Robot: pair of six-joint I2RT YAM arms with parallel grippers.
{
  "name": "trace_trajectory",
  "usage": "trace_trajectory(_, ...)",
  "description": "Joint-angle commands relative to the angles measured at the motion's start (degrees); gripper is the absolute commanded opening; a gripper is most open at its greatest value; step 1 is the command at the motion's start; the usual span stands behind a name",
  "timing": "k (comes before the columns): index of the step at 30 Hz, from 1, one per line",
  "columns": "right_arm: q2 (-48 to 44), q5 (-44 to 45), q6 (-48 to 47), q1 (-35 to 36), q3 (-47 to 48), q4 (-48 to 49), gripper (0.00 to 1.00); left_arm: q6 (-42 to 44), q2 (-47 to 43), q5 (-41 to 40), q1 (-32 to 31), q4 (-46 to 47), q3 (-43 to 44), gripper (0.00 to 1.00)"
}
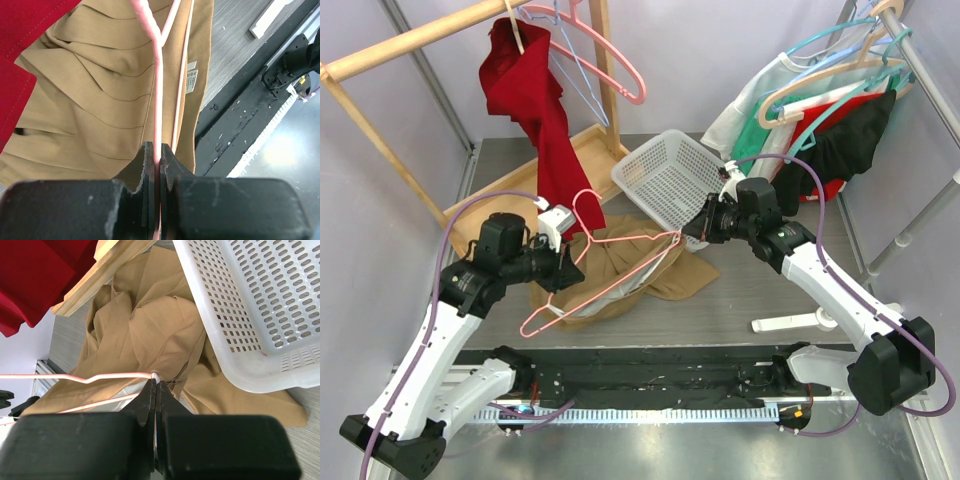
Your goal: Place the skirt on the hanger
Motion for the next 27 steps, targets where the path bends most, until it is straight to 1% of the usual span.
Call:
trace_trajectory(1, 0.11, -1.08, 0.33, -0.47, 1.54, 2.16, 0.01, 0.94, -0.31, -0.68, 0.21, -0.85, 3.04, 0.00)
trace_trajectory(5, 0.64, -0.99, 0.06, -0.82, 1.54, 1.98, 0.01, 1.65, -0.05, -0.86, 0.22, -2.08, 3.92, 0.00)
trace_trajectory(14, 1.87, -1.52, -0.47, -1.62, 2.06, 1.46, 0.01, 1.74, 0.13, -1.56, 0.22, -1.64, 5.24, 0.00)
trace_trajectory(20, 2.04, -2.66, -0.12, -2.14, 2.76, 1.46, 0.01, 1.12, 0.48, 1.51, 0.13, -0.24, 3.66, 0.00)
trace_trajectory(27, 3.28, -4.07, 0.50, -2.67, 3.91, 1.63, 0.01, 0.42, 0.13, 2.74, 0.21, 1.26, 2.26, 0.00)
